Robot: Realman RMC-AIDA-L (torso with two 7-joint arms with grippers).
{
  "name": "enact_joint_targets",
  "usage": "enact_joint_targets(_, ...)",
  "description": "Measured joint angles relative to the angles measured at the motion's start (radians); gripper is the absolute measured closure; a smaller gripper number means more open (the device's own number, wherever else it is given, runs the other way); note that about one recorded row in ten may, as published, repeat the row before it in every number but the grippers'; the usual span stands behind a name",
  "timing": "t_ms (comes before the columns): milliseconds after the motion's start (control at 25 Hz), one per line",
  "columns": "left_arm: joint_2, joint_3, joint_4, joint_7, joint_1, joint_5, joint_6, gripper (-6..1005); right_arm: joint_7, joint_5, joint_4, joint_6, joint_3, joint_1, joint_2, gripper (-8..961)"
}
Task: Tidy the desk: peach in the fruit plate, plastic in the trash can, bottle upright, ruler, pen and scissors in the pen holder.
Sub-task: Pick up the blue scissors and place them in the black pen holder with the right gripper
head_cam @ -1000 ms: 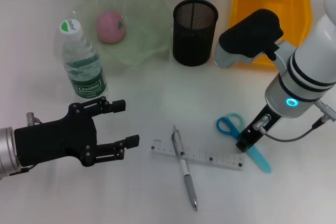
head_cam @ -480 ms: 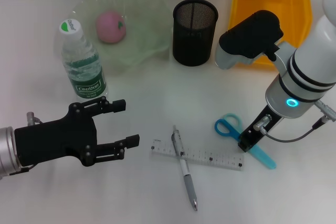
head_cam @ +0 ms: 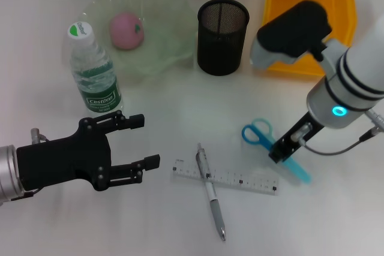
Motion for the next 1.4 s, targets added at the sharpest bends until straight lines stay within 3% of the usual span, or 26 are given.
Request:
enact_joint_targets(200, 0.0, 0.0, 0.0, 0.0, 0.0, 0.0, 0.004, 199, -0.03, 0.0, -0.186, 0.022, 0.148, -0.074, -0.002, 734)
enact_joint_targets(400, 0.0, 0.0, 0.0, 0.0, 0.005, -0.001, 0.006, 199, -0.24, 0.187, -0.292, 0.319, 0.304, -0.19, 0.006, 723)
enact_joint_targets(560, 0.0, -0.001, 0.0, 0.0, 0.006, -0.001, 0.005, 199, -0.597, 0.57, -0.136, 0.669, 0.318, -0.235, -0.002, 715)
enact_joint_targets(720, -0.001, -0.002, 0.0, 0.001, 0.006, -0.001, 0.006, 199, -1.059, 0.968, 0.079, 0.812, 0.316, -0.207, 0.001, 707)
enact_joint_targets(960, -0.002, 0.001, -0.002, 0.0, 0.002, 0.0, 0.007, 199, -1.766, 1.54, 0.457, 0.803, 0.288, -0.107, 0.003, 694)
enact_joint_targets(1120, -0.002, 0.002, -0.013, -0.003, -0.003, -0.001, 0.007, 199, -2.114, 1.841, 0.735, 0.697, 0.28, -0.031, 0.003, 686)
enact_joint_targets(1400, 0.0, 0.001, -0.012, -0.01, -0.007, -0.001, 0.008, 199, -2.152, 1.887, 0.879, 0.68, 0.28, 0.032, 0.003, 671)
